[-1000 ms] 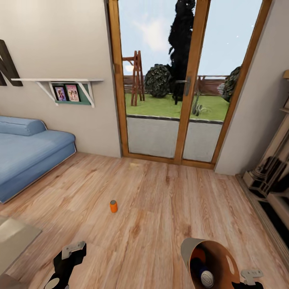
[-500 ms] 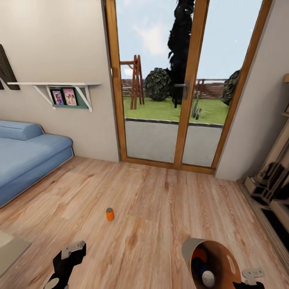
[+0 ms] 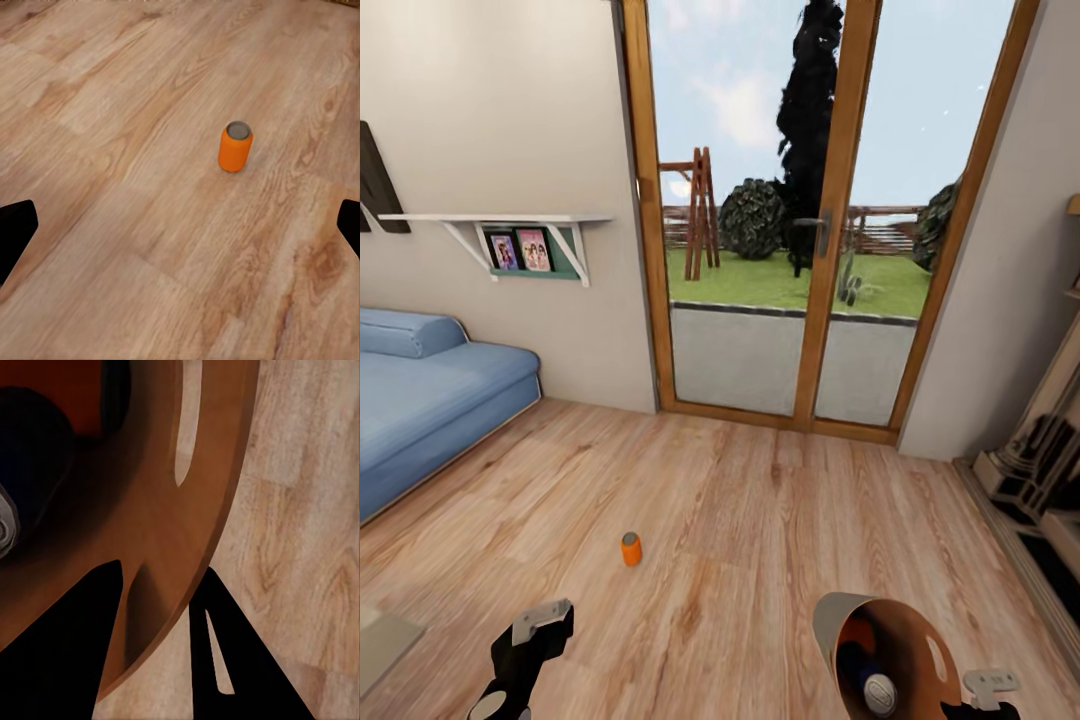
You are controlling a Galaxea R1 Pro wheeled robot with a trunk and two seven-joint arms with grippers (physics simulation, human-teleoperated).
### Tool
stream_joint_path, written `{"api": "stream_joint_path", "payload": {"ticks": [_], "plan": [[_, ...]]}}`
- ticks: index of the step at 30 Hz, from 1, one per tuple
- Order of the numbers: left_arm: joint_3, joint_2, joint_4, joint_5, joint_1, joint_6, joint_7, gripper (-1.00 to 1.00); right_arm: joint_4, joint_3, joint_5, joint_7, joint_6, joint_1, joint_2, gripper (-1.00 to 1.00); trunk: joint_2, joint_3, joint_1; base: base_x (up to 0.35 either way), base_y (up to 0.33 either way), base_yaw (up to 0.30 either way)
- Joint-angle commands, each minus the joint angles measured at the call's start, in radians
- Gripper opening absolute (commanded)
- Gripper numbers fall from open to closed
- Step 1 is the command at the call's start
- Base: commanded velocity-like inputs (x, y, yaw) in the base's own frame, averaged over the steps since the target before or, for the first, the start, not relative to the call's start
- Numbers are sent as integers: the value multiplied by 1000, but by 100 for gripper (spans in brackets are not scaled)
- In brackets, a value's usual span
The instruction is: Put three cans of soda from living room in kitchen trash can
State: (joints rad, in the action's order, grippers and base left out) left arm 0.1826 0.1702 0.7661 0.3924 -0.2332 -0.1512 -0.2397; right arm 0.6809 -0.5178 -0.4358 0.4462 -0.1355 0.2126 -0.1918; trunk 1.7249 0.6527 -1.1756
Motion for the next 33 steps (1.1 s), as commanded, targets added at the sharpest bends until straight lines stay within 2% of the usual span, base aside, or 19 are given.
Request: {"api": "stream_joint_path", "payload": {"ticks": [1, 12, 22, 33], "plan": [[0, 0, 0, 0, 0, 0, 0, 100, 1, 0, 11, 3, -1, 1, 0, -100, 0, -2, 0, 140, 0, 0], [0, 0, -5, 3, 0, 2, 0, 100, 1, -1, 9, 2, -1, 0, 2, -100, 0, -16, 0, 240, 0, 0], [0, 0, -5, 3, 0, 2, 0, 100, 1, 3, 11, -45, -1, 0, 5, -100, 0, -18, 0, 270, 0, 0], [-1, 0, -7, 2, 0, 3, -1, 100, 1, 2, 10, -49, -1, 0, 6, -100, 0, -18, 0, 229, 0, 0]]}}
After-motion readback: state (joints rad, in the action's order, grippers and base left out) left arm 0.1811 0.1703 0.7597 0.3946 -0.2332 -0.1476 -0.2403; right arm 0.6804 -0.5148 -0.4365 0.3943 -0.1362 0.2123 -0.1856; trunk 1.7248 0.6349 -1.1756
